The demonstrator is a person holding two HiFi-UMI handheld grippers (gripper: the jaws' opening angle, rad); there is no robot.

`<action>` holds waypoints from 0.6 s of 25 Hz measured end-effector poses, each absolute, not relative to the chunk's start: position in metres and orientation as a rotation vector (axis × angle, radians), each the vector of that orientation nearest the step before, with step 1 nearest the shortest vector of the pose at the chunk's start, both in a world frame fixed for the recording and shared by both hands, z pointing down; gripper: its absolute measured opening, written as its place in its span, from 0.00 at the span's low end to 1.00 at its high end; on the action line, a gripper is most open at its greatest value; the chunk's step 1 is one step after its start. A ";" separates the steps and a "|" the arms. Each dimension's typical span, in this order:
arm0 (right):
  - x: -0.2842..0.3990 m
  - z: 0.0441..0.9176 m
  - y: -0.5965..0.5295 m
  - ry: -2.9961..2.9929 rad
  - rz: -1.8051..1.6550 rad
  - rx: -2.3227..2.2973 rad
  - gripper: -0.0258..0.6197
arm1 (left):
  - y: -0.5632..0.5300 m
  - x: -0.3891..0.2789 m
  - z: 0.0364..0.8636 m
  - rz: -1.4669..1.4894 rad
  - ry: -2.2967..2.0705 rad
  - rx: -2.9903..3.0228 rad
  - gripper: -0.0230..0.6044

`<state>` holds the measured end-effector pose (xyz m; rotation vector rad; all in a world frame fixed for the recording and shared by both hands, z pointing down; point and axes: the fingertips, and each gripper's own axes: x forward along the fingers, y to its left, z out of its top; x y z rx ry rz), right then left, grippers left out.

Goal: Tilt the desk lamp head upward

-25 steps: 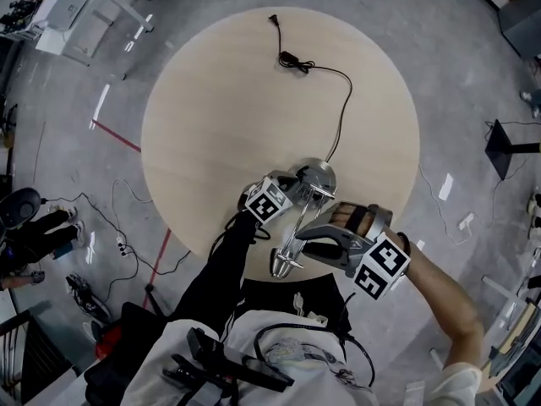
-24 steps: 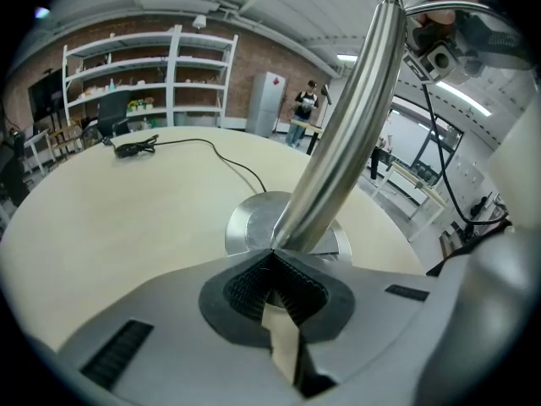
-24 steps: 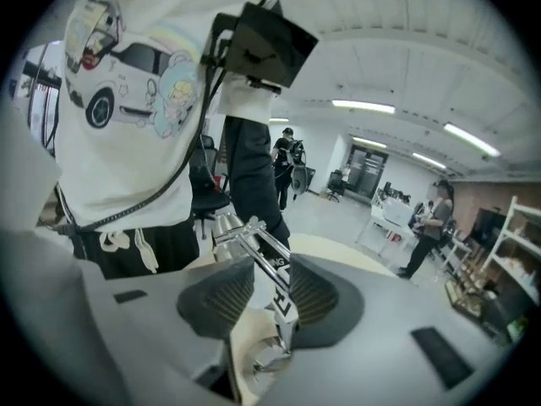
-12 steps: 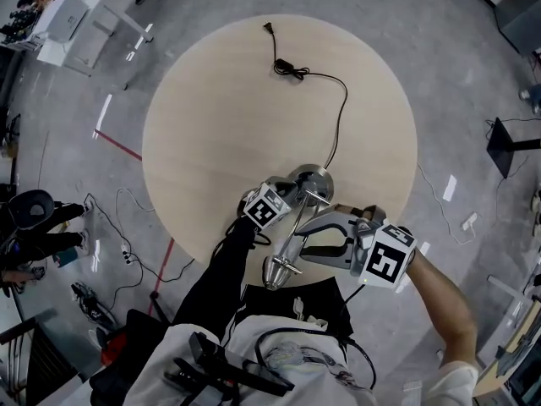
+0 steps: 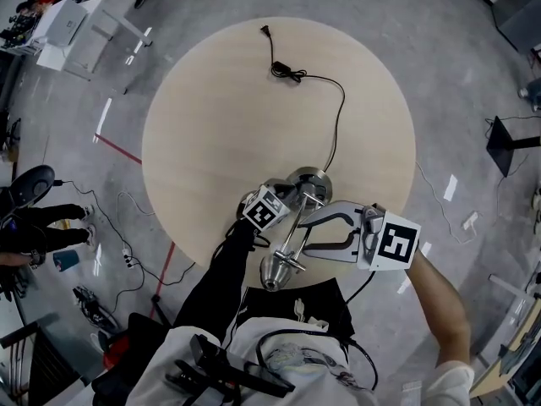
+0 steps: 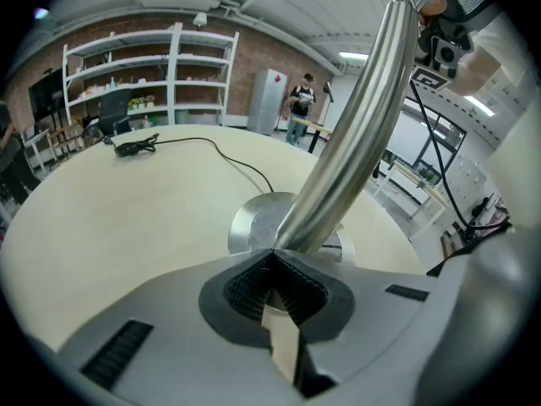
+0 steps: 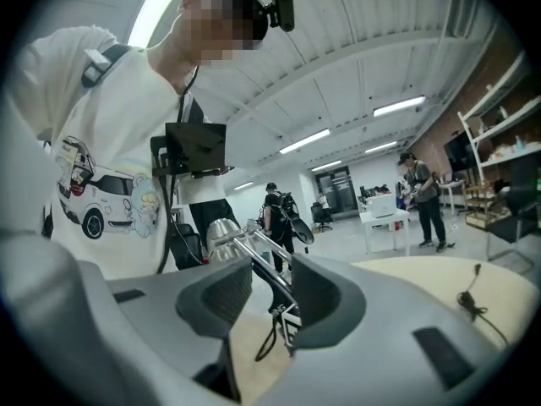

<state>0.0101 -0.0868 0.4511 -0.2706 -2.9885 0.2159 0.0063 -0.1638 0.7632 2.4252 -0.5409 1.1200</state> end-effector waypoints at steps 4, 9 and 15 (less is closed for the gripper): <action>0.011 0.447 -0.092 -3.041 0.361 -0.224 0.25 | -0.164 0.005 0.763 1.114 -0.555 2.429 0.02; 0.015 0.444 -0.099 -3.068 0.472 -0.199 0.25 | -0.165 0.005 0.765 1.118 -0.562 2.425 0.02; 0.018 0.442 -0.103 -3.092 0.550 -0.180 0.26 | -0.163 0.006 0.763 1.115 -0.571 2.421 0.02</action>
